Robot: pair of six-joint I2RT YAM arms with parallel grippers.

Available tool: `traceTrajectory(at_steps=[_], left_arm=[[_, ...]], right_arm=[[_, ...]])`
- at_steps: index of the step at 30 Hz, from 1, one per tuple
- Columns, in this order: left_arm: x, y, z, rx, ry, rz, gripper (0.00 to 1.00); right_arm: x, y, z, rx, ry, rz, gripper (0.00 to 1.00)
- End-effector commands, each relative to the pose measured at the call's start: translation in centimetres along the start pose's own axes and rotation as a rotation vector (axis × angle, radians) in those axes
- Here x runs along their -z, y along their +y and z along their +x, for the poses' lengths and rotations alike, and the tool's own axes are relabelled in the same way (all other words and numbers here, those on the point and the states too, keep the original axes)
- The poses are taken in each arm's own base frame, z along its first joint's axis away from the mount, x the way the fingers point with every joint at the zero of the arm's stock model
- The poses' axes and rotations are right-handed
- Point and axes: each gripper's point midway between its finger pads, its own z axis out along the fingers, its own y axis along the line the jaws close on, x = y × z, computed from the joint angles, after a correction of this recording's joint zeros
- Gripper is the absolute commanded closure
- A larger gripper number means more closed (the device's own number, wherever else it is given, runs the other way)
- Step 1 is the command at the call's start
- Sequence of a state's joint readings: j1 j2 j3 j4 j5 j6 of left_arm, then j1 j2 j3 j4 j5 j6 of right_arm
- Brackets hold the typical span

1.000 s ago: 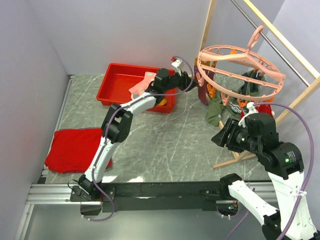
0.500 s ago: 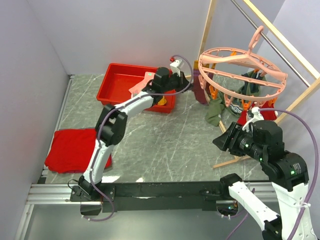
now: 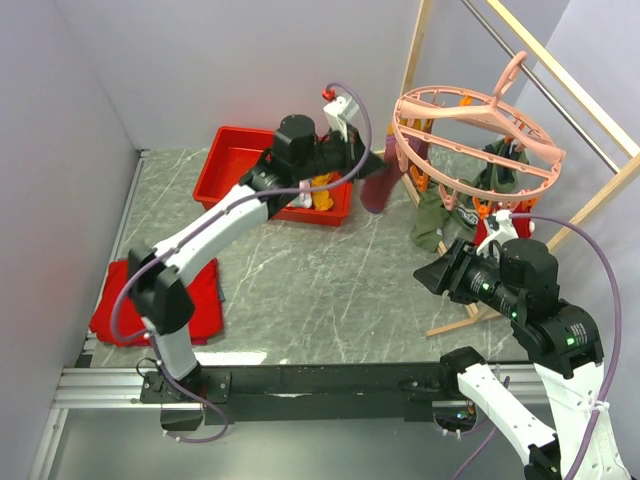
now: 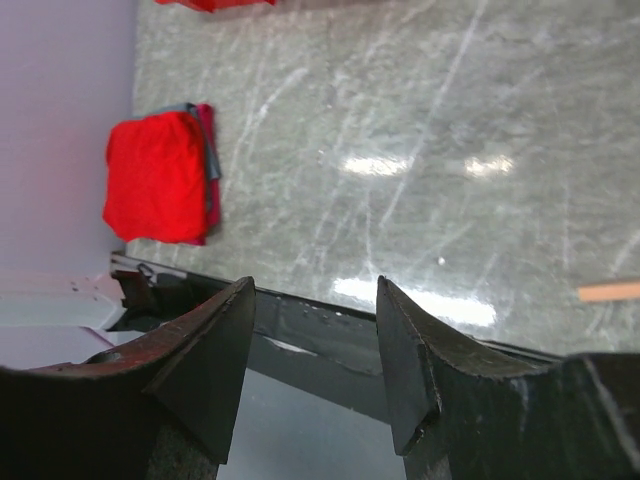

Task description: Remove the socks clipped to the hanger

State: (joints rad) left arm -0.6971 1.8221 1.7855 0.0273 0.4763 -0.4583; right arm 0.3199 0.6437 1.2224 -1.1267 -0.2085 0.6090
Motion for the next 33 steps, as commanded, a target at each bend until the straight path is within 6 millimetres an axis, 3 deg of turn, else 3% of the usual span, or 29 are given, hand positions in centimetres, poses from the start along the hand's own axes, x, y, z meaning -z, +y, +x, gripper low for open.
traceTrajectory(at_steps=[1, 5, 9, 14, 18, 22, 26, 33], left_arm=[[2.8, -5.4, 0.7, -0.005, 0.038, 0.047, 0.99], [5.2, -7.4, 0.7, 0.009, 0.030, 0.034, 0.99], [6.6, -9.0, 0.7, 0.006, 0.040, 0.034, 0.99], [8.1, -12.4, -0.2, 0.014, 0.017, 0.075, 0.99], [8.5, -15.2, -0.2, 0.038, 0.011, 0.113, 0.99], [8.2, -18.1, 1.3, 0.064, 0.037, 0.169, 0.99], [7.7, -19.0, 2.9, 0.118, 0.075, 0.190, 0.99], [7.9, -20.7, 2.8, 0.140, 0.075, 0.238, 0.99]], right_arm=[[-0.3, 2.3, -1.6, 0.009, -0.051, -0.102, 0.41], [-0.2, 2.7, -1.8, 0.012, -0.057, -0.120, 0.41], [-0.2, 2.8, -2.1, 0.016, -0.060, -0.123, 0.41], [0.0, 3.3, -2.2, 0.021, -0.063, -0.148, 0.41], [0.6, 4.0, -2.4, 0.038, -0.081, -0.183, 0.38], [1.6, 5.2, -2.3, 0.069, -0.097, -0.263, 0.30], [1.9, 6.0, -2.0, 0.081, -0.101, -0.325, 0.21], [0.9, 6.2, -1.9, 0.134, -0.092, -0.352, 0.19]])
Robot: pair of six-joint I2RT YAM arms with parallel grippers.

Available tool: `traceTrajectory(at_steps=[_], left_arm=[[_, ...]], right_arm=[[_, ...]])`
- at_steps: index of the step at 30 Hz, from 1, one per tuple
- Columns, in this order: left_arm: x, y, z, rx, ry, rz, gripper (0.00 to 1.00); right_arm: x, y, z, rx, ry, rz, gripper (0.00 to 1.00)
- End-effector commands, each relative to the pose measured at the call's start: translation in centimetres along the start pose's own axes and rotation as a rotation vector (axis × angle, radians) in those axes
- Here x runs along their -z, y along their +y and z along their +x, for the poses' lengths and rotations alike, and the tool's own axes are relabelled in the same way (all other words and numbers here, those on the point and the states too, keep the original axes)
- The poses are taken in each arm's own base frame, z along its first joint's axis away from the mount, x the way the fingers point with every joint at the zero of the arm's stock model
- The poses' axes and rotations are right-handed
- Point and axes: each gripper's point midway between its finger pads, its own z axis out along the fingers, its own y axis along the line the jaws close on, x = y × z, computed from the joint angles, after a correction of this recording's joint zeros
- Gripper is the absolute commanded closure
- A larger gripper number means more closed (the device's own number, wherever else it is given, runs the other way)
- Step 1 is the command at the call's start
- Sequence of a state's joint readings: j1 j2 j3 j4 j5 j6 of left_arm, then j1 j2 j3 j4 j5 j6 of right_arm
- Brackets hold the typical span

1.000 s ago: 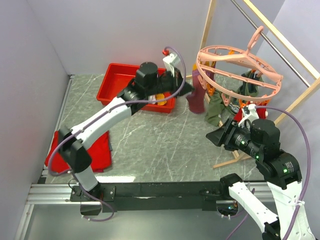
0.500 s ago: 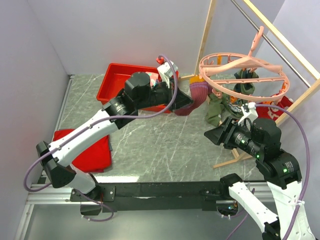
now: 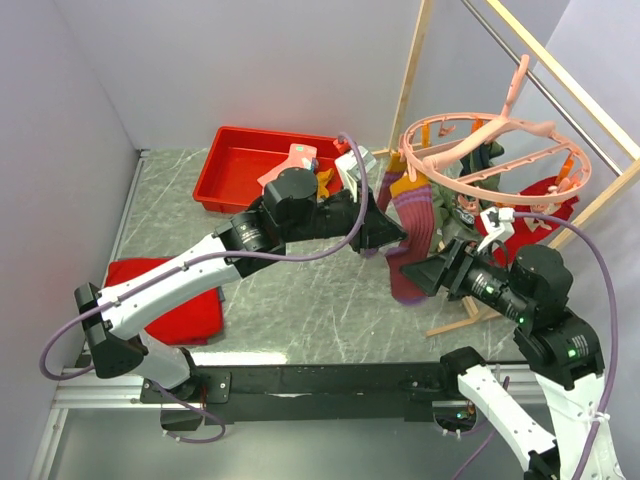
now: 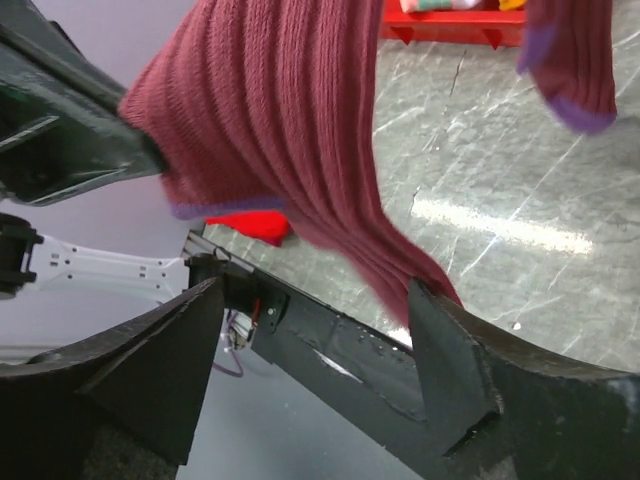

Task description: Remove the socks clipped to the hanger

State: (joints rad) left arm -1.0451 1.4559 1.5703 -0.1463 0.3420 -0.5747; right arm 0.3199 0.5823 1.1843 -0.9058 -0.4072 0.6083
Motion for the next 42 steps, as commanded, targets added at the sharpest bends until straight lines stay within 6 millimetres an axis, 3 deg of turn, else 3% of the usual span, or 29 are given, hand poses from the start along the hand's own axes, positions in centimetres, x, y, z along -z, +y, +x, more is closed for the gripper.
traceTrajectory(at_steps=[1, 7, 17, 25, 33, 36, 37, 39, 40, 41, 42], left_arm=[[0.3, -2.4, -1.3, 0.025, -0.043, 0.071, 0.99], [-0.4, -2.4, -0.5, 0.047, -0.014, 0.080, 0.99], [-1.3, -2.8, -0.9, 0.033, 0.012, 0.094, 0.99], [-1.6, -3.2, -1.3, 0.015, 0.023, 0.112, 0.99], [-1.7, -3.3, -1.2, 0.012, 0.032, 0.116, 0.99], [-1.7, -3.2, -1.0, 0.013, 0.041, 0.112, 0.99], [-1.8, -3.0, -0.8, 0.014, 0.045, 0.107, 0.99], [-1.9, -2.5, -0.7, 0.016, 0.046, 0.085, 0.96], [-2.0, -2.3, -0.5, 0.018, 0.049, 0.077, 0.91], [-2.0, -1.9, -0.3, 0.023, 0.052, 0.061, 0.76], [-2.1, -1.8, -0.3, 0.022, 0.052, 0.056, 0.68]], right_arm=[[-0.9, 0.6, -0.9, 0.075, -0.017, -0.053, 0.18], [-1.0, 0.4, -1.3, 0.128, -0.016, -0.036, 0.10], [-1.7, -3.2, -1.7, 0.215, -0.025, 0.126, 0.04], [-3.0, -1.7, -1.6, 0.320, -0.059, -0.030, 0.12], [-3.4, -1.8, -2.1, 0.339, -0.115, -0.045, 0.19], [-3.6, -2.4, -2.2, 0.325, -0.118, -0.014, 0.32], [-3.7, -2.6, -2.0, 0.315, -0.106, -0.008, 0.44], [-3.5, -2.6, -1.7, 0.299, -0.101, -0.007, 0.58], [-3.4, -2.6, -1.6, 0.293, -0.097, -0.011, 0.73], [-3.4, -2.7, -1.3, 0.285, -0.092, -0.012, 0.80], [-3.1, -2.5, -1.1, 0.276, -0.096, -0.018, 0.87]])
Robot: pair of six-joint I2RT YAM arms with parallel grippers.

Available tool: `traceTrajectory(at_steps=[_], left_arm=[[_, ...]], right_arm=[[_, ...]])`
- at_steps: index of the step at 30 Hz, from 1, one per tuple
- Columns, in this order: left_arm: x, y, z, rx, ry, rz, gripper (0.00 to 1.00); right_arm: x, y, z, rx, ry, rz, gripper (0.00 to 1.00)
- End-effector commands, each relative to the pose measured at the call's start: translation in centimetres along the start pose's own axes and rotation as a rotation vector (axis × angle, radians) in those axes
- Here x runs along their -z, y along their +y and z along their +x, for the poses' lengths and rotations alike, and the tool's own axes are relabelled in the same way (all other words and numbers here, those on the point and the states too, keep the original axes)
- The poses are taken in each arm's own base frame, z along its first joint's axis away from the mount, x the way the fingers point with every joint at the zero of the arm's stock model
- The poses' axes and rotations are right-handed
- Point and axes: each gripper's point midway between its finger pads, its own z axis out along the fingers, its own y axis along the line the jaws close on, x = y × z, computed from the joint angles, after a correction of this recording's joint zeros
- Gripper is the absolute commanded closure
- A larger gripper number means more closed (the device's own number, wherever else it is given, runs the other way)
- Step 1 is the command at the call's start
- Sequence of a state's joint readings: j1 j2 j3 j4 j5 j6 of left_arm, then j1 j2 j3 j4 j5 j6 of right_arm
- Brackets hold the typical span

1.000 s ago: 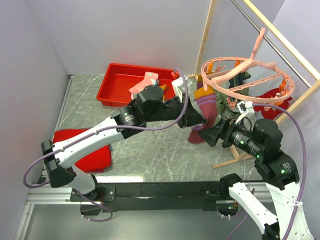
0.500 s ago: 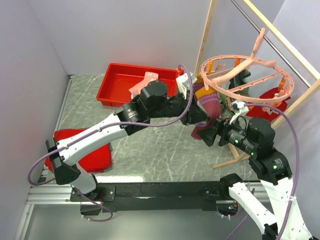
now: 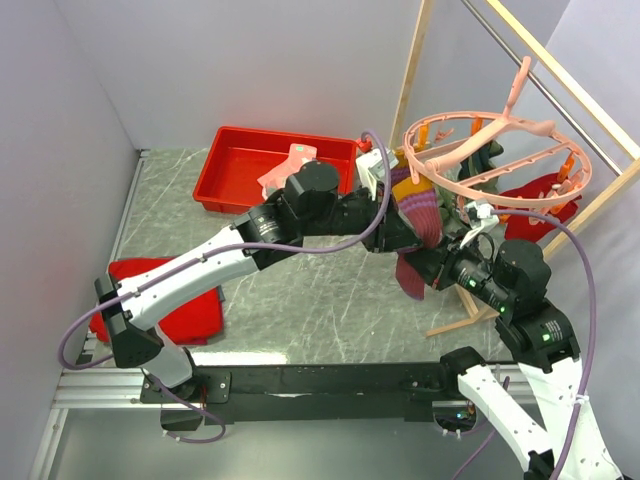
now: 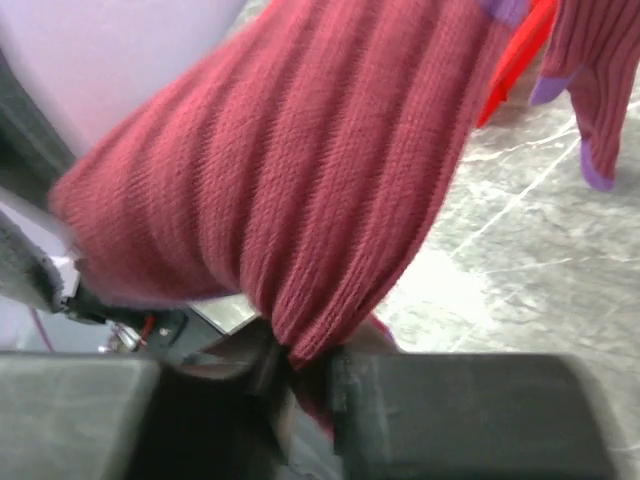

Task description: Remove the socks clipped to the hanger

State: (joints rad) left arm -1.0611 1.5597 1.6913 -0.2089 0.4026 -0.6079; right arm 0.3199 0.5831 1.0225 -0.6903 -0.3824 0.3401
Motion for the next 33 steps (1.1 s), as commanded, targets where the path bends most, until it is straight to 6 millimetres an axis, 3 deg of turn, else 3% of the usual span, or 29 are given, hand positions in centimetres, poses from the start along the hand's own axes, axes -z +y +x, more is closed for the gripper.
traceTrajectory(at_steps=[1, 4, 12, 15, 16, 18, 19, 20, 26, 27, 33], left_arm=[[0.2, -0.7, -1.0, -0.029, -0.025, 0.003, 0.51], [0.7, 1.1, -1.5, 0.005, -0.055, -0.059, 0.31], [3.6, 6.8, -5.6, 0.174, -0.204, -0.017, 0.27], [3.4, 7.6, -7.6, 0.158, -0.220, 0.027, 0.26], [2.6, 8.4, -7.2, 0.171, -0.189, 0.042, 0.25], [2.5, 8.2, -8.6, 0.170, -0.208, 0.099, 0.20], [1.7, 9.1, -8.4, 0.187, -0.194, 0.112, 0.19], [1.7, 8.4, -8.7, 0.163, -0.193, 0.169, 0.20], [-0.3, 9.9, -8.0, 0.177, -0.157, 0.264, 0.21], [-0.3, 9.2, -8.2, 0.171, -0.156, 0.306, 0.22], [-1.6, 9.8, -8.7, 0.211, -0.165, 0.369, 0.34]], right_arm=[[0.6, 0.5, -0.1, -0.017, -0.030, -0.019, 0.99], [0.9, 1.1, 0.7, -0.038, -0.009, -0.054, 1.00], [1.2, 2.2, 1.8, -0.082, 0.026, -0.120, 1.00], [1.3, 2.6, 1.8, -0.077, 0.041, -0.133, 1.00], [1.4, 2.7, 1.6, -0.074, 0.037, -0.138, 1.00], [1.5, 2.8, 1.5, -0.075, 0.040, -0.139, 1.00], [1.5, 2.9, 1.4, -0.074, 0.039, -0.142, 1.00], [1.6, 3.0, 1.4, -0.076, 0.040, -0.144, 1.00], [1.8, 3.1, 1.2, -0.074, 0.030, -0.145, 1.00], [1.9, 3.2, 1.1, -0.074, 0.030, -0.145, 1.00], [2.1, 3.2, 1.1, -0.066, 0.029, -0.140, 1.00]])
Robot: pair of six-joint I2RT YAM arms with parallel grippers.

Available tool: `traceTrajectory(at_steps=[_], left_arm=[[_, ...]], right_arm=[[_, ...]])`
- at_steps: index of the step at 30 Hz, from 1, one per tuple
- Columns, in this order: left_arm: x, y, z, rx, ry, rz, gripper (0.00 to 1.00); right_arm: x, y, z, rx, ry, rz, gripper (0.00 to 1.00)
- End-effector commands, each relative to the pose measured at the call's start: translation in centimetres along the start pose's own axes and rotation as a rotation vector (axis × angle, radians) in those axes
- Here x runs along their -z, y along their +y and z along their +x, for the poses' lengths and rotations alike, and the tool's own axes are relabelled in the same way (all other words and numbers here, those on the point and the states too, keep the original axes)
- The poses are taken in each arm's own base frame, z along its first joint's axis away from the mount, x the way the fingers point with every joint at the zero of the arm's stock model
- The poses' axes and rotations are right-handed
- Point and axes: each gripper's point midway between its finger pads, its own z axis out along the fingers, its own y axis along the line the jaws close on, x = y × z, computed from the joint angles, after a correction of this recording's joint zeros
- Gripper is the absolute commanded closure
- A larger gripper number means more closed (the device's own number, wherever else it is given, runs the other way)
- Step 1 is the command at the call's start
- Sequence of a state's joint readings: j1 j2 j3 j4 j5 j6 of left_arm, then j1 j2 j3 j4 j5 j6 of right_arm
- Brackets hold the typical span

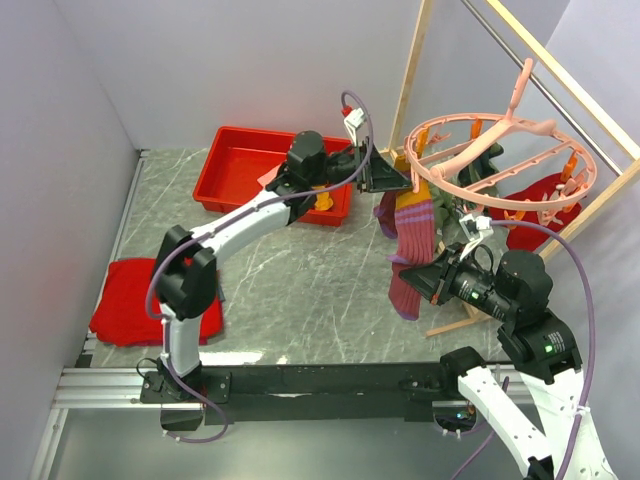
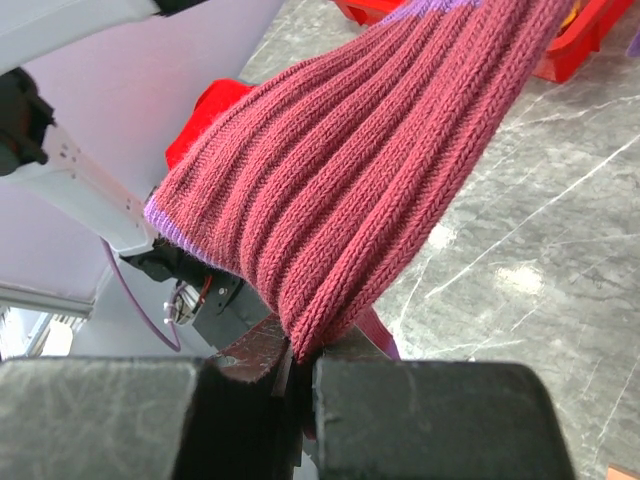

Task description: Remove the socks clipped to the hanger

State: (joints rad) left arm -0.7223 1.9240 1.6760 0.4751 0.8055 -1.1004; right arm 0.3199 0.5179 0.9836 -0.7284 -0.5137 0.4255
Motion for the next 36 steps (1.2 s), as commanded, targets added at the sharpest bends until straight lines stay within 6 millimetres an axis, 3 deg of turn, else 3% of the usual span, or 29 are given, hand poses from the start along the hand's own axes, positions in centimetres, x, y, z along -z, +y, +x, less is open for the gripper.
traceTrajectory(at_steps=[1, 9, 14, 22, 27, 28, 30, 36], left_arm=[[-0.5, -4.7, -2.2, -0.079, -0.023, 0.170, 0.38], [-1.1, -6.7, -2.9, -0.059, -0.052, 0.294, 0.32], [-2.2, -6.4, -2.4, -0.049, -0.033, 0.288, 0.37], [-2.9, -5.4, -1.3, -0.034, -0.003, 0.236, 0.34], [-2.2, -5.1, -1.6, -0.118, -0.040, 0.143, 0.28], [-1.8, -6.1, -2.1, -0.143, -0.066, 0.132, 0.25], [-1.4, -5.2, -2.0, -0.151, -0.078, 0.076, 0.21], [0.1, -6.2, -3.0, -0.156, -0.159, 0.049, 0.18]], right_arm=[[0.7, 1.1, -1.0, 0.027, -0.028, -0.028, 1.00], [0.6, 1.0, -0.6, 0.017, -0.022, -0.033, 1.00], [0.7, 1.0, -0.7, 0.024, -0.022, -0.027, 1.00], [1.0, 0.9, -0.5, 0.025, -0.021, -0.020, 1.00], [1.1, 0.9, -0.4, 0.024, -0.020, -0.016, 1.00], [1.1, 0.9, -0.4, 0.024, -0.021, -0.017, 1.00], [1.2, 0.9, -0.3, 0.022, -0.019, -0.018, 1.00], [1.3, 1.0, -0.3, 0.017, -0.023, -0.019, 1.00]])
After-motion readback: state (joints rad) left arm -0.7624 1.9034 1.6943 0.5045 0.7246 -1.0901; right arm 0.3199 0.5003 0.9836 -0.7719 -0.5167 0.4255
